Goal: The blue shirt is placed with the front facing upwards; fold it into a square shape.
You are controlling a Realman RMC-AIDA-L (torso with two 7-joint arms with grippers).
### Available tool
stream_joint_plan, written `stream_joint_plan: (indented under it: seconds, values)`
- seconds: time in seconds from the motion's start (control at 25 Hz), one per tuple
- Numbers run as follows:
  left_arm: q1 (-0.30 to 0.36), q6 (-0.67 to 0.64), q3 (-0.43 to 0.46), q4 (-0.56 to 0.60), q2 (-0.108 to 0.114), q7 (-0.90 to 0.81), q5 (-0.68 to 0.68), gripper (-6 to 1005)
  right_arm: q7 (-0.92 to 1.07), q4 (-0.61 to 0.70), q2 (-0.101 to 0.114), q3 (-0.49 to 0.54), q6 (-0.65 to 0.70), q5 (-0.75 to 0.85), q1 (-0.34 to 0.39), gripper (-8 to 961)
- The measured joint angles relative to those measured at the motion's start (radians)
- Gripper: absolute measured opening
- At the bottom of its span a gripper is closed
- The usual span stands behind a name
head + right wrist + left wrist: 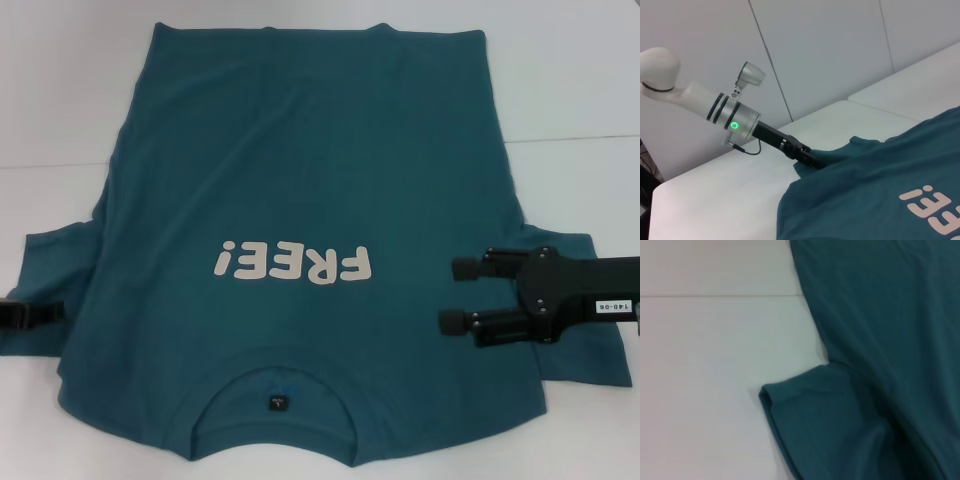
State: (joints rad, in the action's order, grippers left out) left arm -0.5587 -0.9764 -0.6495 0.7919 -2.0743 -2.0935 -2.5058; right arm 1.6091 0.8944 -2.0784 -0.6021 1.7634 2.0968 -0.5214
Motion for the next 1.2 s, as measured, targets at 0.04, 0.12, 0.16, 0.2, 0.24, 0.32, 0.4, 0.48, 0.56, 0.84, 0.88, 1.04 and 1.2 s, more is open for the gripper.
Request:
stream_joint_plan:
  seconds: [0.04,0.12,0.16,0.2,0.24,0.32,0.4,0.48,0.56,0.84,0.88,1.04,1.2]
  values:
    - [-0.001,0.001,0.001,0.001,0.001,0.000,0.000,879,0.000,0.000,0.000,0.000,0.000,0.000,-0.001,930]
    - [-0.001,0.004,0.001,0.004,0.001,0.000,0.000,687,0.000,0.000,0.000,-0.001,0.000,0.000,-0.002,930]
    - [0.000,0.005,0.001,0.005,0.001,0.000,0.000,641,0.000,0.000,-0.001,-0.001,0.000,-0.001,-0.003,930]
    - [0.000,0.005,0.001,0.005,0.001,0.000,0.000,596,0.000,0.000,-0.002,-0.001,0.000,-0.001,-0.003,929]
    - [0.000,0.006,-0.001,0.005,0.001,0.000,0.000,550,0.000,0.000,-0.002,-0.001,0.000,-0.001,-0.003,929]
    - [0.001,0.008,-0.002,0.005,0.001,0.000,0.000,459,0.000,0.000,-0.003,-0.002,-0.001,-0.001,-0.003,929]
    - [0.001,0.011,-0.003,0.006,0.002,0.001,0.000,392,0.000,0.000,-0.004,-0.003,-0.001,-0.001,-0.003,928]
    - [0.002,0.013,-0.003,0.006,0.002,0.001,0.000,349,0.001,0.000,-0.005,-0.002,0.001,-0.001,-0.004,928]
    - [0.003,0.013,-0.002,0.011,0.001,0.001,0.001,306,0.003,0.000,-0.005,0.001,0.002,-0.002,-0.004,927]
    - [0.005,0.003,-0.003,0.030,-0.008,0.001,0.000,146,0.007,0.000,-0.005,0.005,0.002,-0.002,-0.005,926]
    - [0.005,-0.001,-0.003,0.034,-0.009,0.000,0.000,113,0.008,0.000,-0.005,0.005,0.002,-0.002,-0.005,926]
    - [0.006,-0.042,-0.004,0.081,-0.009,-0.009,0.000,17,0.012,0.000,-0.004,0.006,0.002,-0.002,-0.005,925]
    - [0.007,-0.083,-0.004,0.140,-0.009,-0.019,0.000,20,0.012,0.000,-0.003,0.007,0.002,-0.001,-0.005,924]
